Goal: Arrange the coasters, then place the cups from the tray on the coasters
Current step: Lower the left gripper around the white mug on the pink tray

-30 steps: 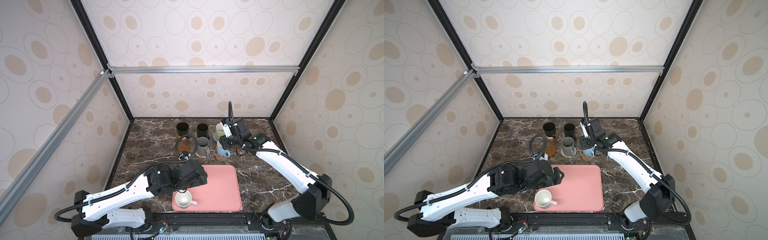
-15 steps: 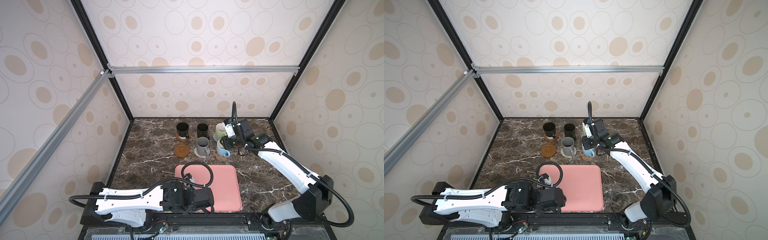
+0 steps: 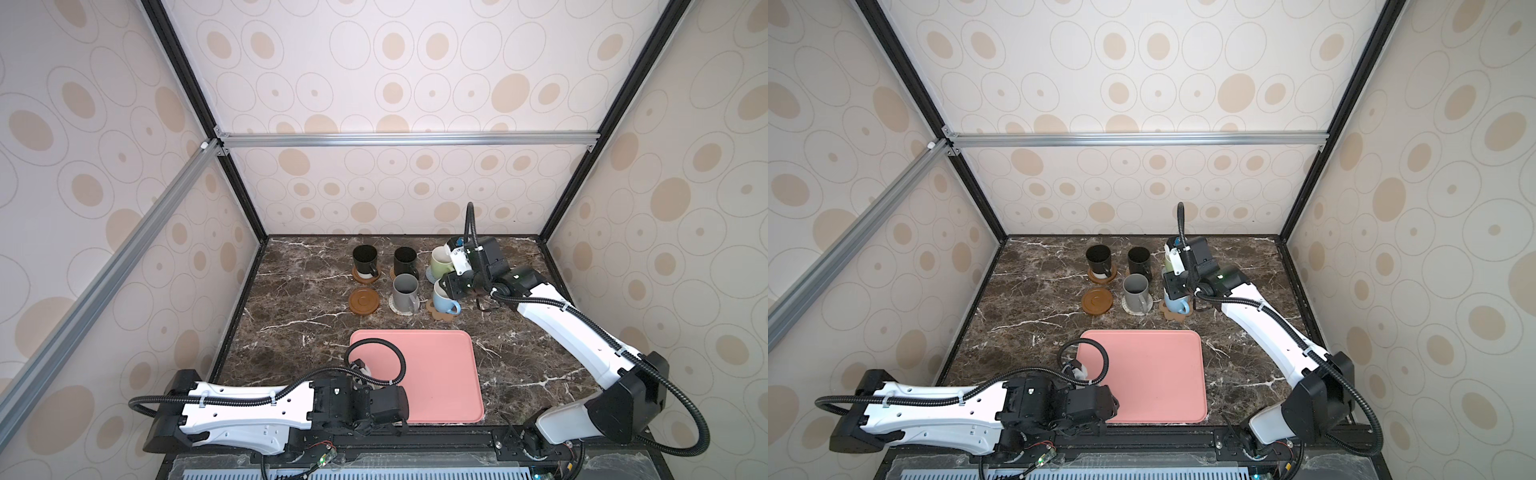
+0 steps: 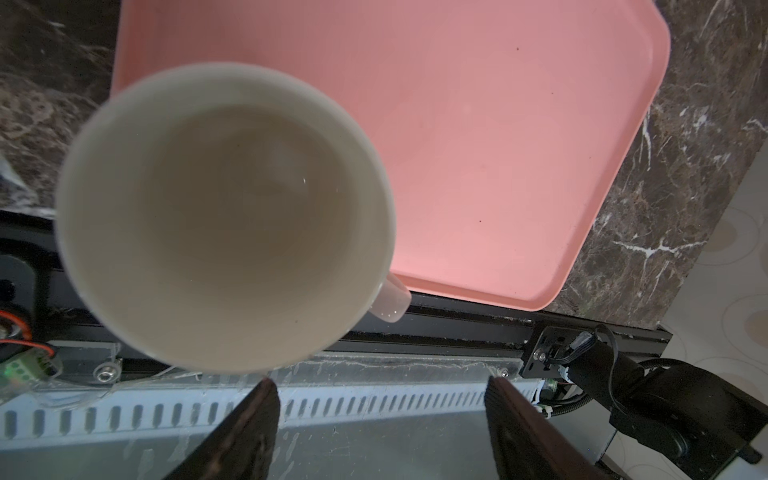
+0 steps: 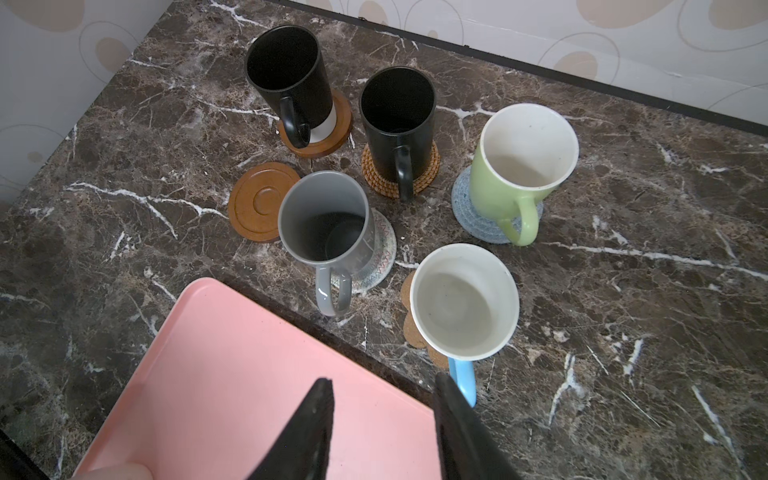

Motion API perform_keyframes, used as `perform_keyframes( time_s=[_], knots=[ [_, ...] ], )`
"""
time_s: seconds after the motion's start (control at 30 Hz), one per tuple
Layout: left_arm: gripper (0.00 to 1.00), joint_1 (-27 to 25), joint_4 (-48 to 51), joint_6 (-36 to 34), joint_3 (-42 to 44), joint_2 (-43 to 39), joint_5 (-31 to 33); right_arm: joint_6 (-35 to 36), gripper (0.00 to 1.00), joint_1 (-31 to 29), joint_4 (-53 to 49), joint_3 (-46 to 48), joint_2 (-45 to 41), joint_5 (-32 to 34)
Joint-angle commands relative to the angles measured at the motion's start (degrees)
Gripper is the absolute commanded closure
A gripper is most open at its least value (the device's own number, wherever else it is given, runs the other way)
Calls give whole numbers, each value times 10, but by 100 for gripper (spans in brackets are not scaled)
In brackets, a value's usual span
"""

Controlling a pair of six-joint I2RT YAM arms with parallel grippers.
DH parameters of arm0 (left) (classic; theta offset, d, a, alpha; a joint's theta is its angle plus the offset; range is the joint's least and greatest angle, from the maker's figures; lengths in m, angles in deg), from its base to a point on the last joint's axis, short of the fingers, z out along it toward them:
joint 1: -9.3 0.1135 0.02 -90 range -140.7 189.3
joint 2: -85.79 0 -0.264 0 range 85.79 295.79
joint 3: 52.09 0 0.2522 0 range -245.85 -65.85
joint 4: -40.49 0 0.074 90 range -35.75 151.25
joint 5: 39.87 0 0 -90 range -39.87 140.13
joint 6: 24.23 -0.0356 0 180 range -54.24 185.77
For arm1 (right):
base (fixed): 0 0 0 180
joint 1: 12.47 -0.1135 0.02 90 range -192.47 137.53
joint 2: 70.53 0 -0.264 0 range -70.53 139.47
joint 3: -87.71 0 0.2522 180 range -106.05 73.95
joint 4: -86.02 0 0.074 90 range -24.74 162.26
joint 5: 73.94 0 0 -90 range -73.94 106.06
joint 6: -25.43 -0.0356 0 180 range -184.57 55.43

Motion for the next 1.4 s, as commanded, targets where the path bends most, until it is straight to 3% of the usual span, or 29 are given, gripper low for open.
perform_keyframes(
  time_s=[0.0,0.8,1.37],
  knots=[
    [21,10,-12,12,8,-3,7,0,57,6,-1,7,-17,-5],
    [21,103,-25,-87,39,18,-26,2,57,10,-3,9,1,-24],
    [34,143,-28,-140,63,21,-30,0,57,12,-6,7,2,-28]
  ],
)
